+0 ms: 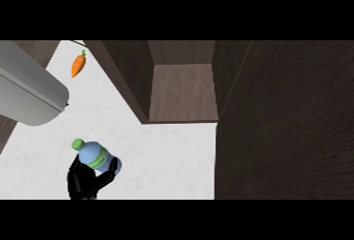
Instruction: Pick up the bottled water, place it into the cabinet and close the cabinet
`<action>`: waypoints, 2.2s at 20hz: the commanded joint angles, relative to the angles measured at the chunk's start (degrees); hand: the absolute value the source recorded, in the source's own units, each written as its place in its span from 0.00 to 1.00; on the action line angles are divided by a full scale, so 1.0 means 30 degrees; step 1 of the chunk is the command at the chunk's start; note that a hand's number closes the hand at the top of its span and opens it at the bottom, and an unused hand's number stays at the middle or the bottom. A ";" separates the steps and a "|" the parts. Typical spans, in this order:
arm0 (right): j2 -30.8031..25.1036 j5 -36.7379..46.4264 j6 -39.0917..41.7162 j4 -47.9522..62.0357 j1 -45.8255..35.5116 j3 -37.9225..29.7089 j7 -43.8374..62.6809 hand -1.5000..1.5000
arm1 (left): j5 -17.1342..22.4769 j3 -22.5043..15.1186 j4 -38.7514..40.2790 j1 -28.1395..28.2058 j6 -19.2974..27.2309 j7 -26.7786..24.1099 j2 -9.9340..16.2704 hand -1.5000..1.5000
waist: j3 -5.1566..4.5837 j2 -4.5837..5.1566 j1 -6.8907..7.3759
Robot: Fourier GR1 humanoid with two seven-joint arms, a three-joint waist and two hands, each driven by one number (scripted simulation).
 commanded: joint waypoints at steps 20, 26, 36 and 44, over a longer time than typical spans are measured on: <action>0.0163 -0.1116 -0.0207 -0.1847 -0.0163 0.0191 0.1437 0.00 | 0.0826 -0.9474 -0.5721 -0.0782 0.1101 0.5322 -0.0343 1.00 | -0.0440 0.0120 0.0083; 0.0279 -0.1224 -0.0300 -0.1570 -0.0246 0.0248 0.1740 0.00 | -0.0207 -0.9865 -0.7728 -0.3457 0.4385 0.7973 -0.0347 1.00 | -0.0432 0.0133 0.0098; 0.0815 -0.1121 -0.0171 -0.0421 -0.1033 -0.0382 0.0816 0.00 | 0.1224 -1.2916 -0.6932 -0.8077 0.9682 1.0185 -0.0347 1.00 | -0.0444 0.0194 -0.0228; 0.0599 -0.2289 0.0728 -0.0929 -0.0046 -0.1591 0.0138 0.00 | 0.2018 -1.2979 -0.3291 -1.2267 1.2446 1.1677 -0.0348 1.00 | -0.0446 0.0239 -0.0624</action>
